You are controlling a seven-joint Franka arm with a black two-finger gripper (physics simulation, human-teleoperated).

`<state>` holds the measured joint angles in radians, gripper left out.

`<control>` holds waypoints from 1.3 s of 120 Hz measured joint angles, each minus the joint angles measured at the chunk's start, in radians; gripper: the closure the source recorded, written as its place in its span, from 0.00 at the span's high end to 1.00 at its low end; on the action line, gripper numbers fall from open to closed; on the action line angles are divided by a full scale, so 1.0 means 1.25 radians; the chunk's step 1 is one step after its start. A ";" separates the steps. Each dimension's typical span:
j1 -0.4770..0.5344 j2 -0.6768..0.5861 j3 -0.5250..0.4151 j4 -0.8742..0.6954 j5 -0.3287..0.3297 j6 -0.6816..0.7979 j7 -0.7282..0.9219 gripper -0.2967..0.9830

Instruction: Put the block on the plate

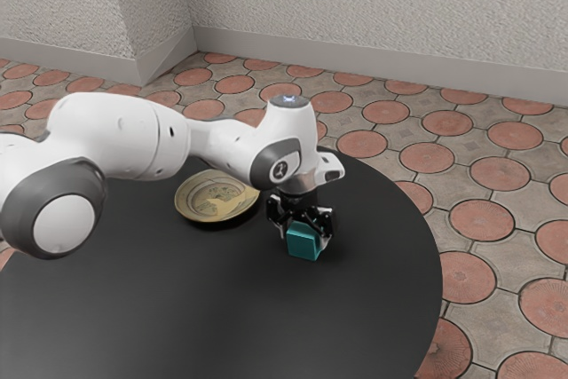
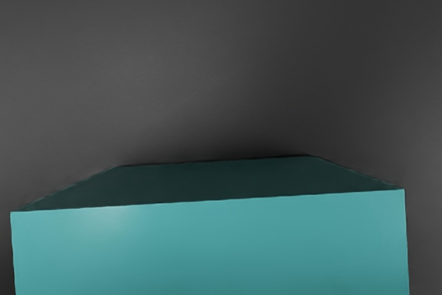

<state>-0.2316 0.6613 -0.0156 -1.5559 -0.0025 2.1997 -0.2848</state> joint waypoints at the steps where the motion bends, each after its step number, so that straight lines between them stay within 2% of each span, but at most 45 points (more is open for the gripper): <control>1: 0.000 0.000 0.000 0.000 0.000 0.001 0.000 0.77; 16: 0.000 0.003 0.000 0.001 0.002 0.007 0.001 0.76; 53: 0.000 -0.002 0.000 0.001 0.003 0.013 0.003 0.58; 76: 0.000 -0.012 0.000 0.000 0.004 0.013 0.001 0.55; 92: 0.004 -0.065 0.027 -0.010 0.009 0.002 -0.001 0.54; 111: 0.078 -0.148 0.052 -0.038 0.018 -0.032 -0.003 0.54; 124: 0.134 -0.164 0.070 -0.045 0.023 -0.053 0.002 0.55; 138: 0.188 -0.141 0.072 -0.036 0.024 -0.063 0.016 0.55; 156: 0.248 -0.055 0.052 0.057 0.021 -0.068 0.051 0.56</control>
<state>0.0785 0.5923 0.0497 -1.4842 0.0243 2.1143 -0.2206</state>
